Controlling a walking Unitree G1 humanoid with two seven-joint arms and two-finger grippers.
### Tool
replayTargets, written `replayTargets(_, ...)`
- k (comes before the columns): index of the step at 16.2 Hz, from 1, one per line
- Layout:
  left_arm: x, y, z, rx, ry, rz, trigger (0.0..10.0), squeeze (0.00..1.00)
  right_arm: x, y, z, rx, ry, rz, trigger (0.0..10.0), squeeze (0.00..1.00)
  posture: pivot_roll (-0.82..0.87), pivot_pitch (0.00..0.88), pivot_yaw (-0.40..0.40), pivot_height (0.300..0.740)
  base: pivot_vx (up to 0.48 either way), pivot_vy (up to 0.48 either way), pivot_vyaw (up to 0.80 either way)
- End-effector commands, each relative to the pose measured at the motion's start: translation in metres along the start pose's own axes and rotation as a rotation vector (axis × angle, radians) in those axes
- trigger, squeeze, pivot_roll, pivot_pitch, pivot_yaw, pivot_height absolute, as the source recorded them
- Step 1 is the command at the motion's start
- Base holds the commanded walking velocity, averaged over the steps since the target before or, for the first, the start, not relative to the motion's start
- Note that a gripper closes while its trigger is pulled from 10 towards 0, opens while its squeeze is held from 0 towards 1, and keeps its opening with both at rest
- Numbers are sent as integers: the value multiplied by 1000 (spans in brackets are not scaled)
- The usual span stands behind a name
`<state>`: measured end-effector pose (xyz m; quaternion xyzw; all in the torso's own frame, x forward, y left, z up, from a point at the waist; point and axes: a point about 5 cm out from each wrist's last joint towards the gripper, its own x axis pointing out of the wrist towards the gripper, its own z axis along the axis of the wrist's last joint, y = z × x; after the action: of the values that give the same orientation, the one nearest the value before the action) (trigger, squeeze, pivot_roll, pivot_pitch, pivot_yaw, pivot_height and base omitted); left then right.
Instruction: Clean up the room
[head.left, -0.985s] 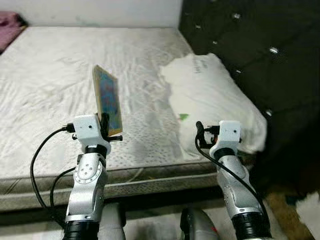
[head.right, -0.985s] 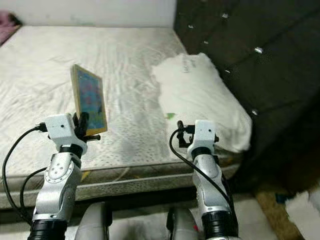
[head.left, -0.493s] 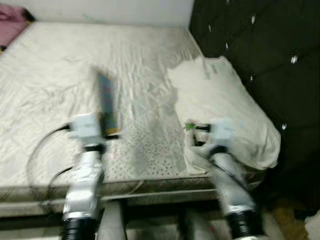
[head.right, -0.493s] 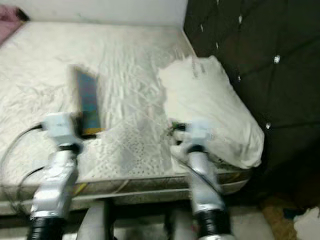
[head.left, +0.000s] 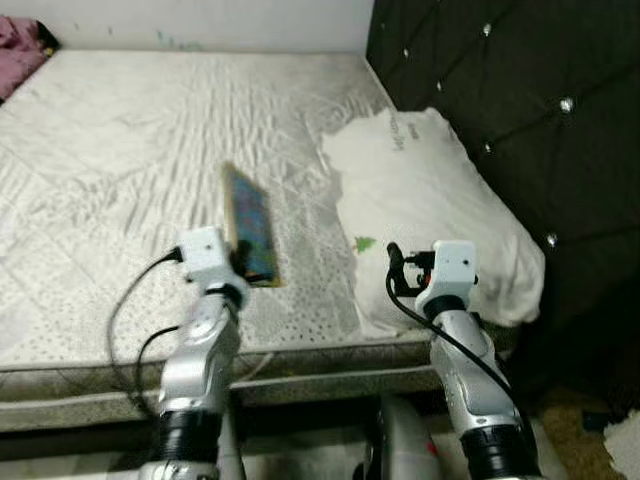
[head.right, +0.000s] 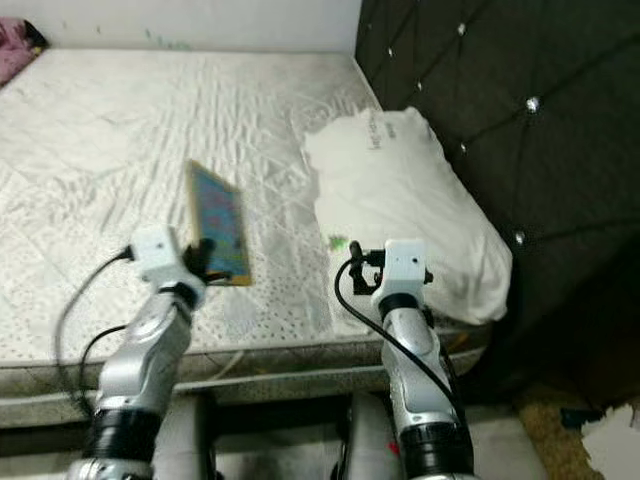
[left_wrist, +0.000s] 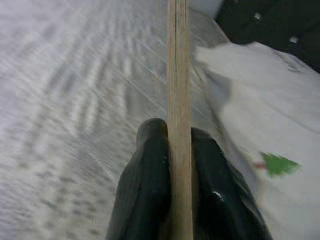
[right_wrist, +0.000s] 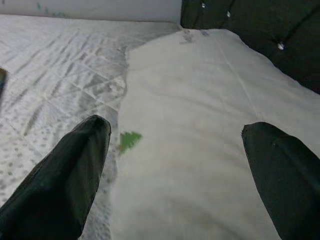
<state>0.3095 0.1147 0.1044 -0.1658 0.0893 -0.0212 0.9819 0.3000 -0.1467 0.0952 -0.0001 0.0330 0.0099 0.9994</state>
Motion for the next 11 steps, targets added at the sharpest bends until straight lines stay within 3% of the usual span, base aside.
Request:
replayTargets(1,3,-21,1,-75,6,-69,10000,0,-1,-1,1,-8,1,2,10000,0,-25,42,-46,565,0,0,0)
replayTargets(5,10,-29,-10,-202,120,-80,10000,0,-2,-5,6,-28,-12,-8,10000,0,-49,47,-47,565,0,0,0)
replayTargets(7,16,-30,-17,-275,181,-68,10000,0,-2,-8,6,-32,-13,-15,10000,0,-66,55,-51,541,0,0,0)
replayTargets(11,17,-41,-19,-352,221,-73,10000,0,-2,-11,5,-42,-2,-16,10000,0,-67,51,-64,541,0,0,0)
